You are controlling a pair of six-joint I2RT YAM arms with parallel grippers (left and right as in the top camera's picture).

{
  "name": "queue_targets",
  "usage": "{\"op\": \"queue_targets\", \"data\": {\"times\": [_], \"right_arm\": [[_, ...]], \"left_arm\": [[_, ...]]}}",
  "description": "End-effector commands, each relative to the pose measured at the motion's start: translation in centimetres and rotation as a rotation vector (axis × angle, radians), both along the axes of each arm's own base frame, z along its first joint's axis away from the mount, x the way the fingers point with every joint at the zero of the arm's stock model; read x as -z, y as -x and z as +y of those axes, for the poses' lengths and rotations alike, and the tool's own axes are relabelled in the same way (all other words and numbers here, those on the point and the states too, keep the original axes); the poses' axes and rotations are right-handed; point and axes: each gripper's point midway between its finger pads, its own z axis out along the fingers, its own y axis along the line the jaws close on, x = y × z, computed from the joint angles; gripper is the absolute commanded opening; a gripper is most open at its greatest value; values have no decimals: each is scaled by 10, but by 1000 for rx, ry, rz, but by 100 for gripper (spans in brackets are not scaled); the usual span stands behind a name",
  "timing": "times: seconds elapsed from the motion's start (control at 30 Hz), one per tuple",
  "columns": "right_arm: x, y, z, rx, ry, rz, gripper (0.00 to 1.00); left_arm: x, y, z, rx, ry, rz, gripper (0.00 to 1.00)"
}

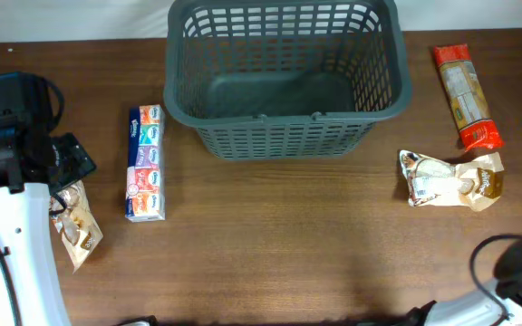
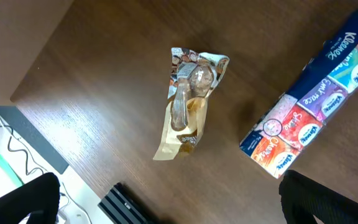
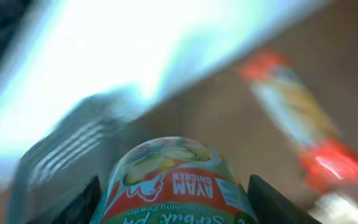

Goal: Pack container
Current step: 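Carry the jar with the right gripper over the grey basket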

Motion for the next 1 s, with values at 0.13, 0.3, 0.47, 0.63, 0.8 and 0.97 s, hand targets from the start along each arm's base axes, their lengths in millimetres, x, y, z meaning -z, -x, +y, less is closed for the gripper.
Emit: {"op": "queue_targets", "data": {"times": [0.13,0.3,0.47,0.63,0.8,0.97], "right_arm": [[-61,-26,185,-554,135,-299,4],[-43,-40,243,-619,256,-265,4],[-21,-51,281,-586,410,-193,4],[-2,-60,314,-580,515,-156,4],[26,-80,328,-558,584,-110,4],[75,-103,321,-503,593,19,4]], "left_arm": [[1,0,1,-5,5,3,100],[1,0,1,-6,5,3,100],[1,0,1,-5,5,3,100],[1,0,1,-5,5,3,100],[1,0,1,-5,5,3,100],[1,0,1,-5,5,3,100]]}}
